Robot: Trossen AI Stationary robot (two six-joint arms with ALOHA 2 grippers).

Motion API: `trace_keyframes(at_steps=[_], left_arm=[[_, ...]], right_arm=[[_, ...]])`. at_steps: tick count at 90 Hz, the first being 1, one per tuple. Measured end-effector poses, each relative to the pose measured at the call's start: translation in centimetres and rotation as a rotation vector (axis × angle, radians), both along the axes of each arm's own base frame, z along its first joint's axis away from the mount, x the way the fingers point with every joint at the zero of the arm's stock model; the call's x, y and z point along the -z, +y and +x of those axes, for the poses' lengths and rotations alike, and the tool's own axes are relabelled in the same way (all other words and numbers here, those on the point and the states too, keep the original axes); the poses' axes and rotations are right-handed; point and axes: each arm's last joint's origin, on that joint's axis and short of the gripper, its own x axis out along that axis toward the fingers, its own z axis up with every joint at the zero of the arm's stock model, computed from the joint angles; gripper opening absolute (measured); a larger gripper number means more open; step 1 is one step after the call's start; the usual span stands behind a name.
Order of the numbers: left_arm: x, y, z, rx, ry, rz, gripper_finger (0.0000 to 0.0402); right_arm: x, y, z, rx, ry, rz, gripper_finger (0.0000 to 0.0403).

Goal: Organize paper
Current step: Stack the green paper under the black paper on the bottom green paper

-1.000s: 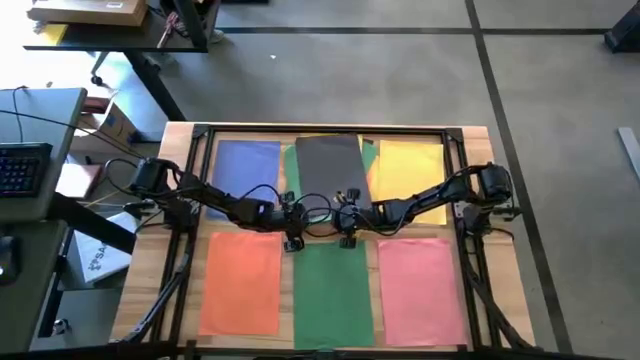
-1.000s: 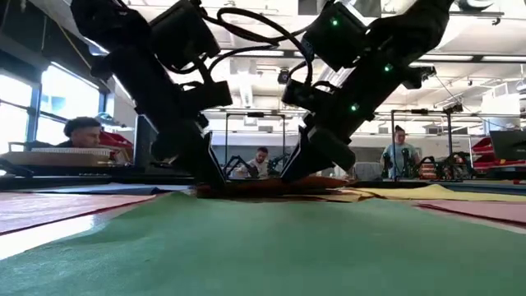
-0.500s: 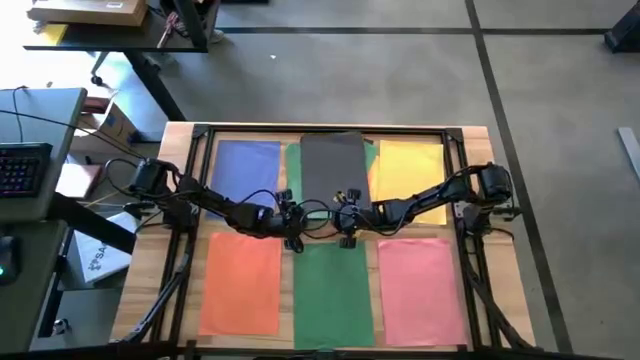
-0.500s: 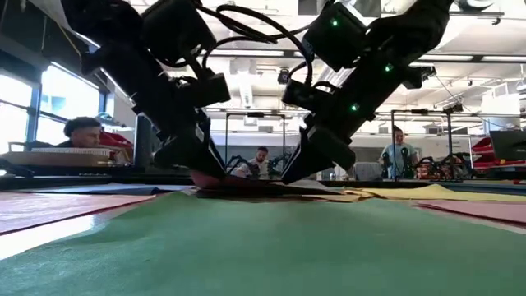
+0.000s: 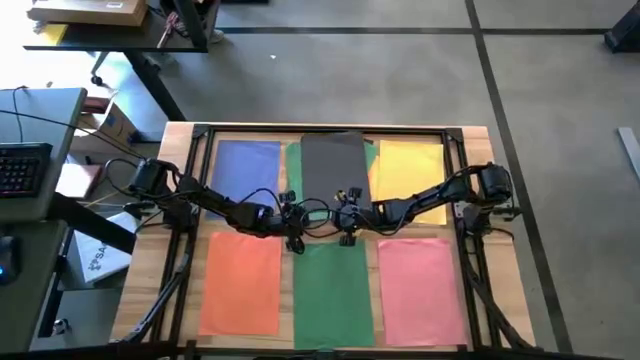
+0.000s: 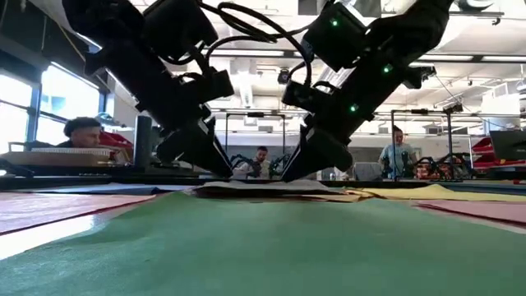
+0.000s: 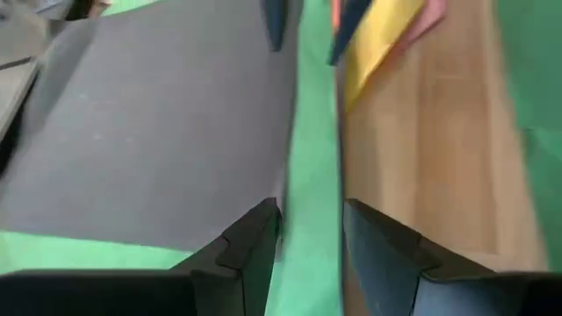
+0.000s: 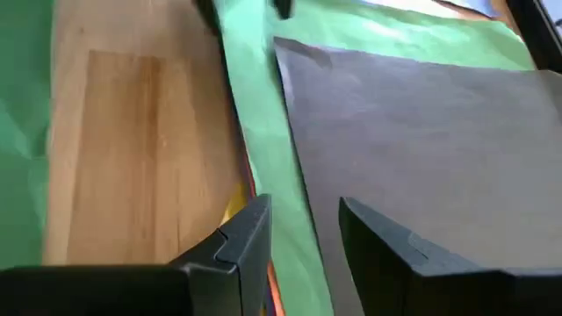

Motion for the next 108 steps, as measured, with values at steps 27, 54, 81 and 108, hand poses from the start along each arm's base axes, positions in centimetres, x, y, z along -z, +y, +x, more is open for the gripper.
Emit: trace_keyframes(at_steps=[27,54,81,108], left_arm=[[0.2,0.0,0.1,0.104,0.045,0.097,0.0123],[2.7,0.0,1.0,0.176,0.138,0.263,0.0123],[1.8,-0.9,1.7,0.128,0.136,0.4,0.0121],[1.8,-1.2,1.3,0.16,0.181,0.421,0.0122]], right_arm=[[0.0,0.1,0.0,-0.003,-0.002,0.008,0.0121],[0.0,0.5,0.0,-0.015,-0.001,0.008,0.0121],[0.1,0.6,-0.1,-0.016,0.006,0.009,0.0121],[0.1,0.5,-0.1,-0.015,0.008,0.009,0.0121]])
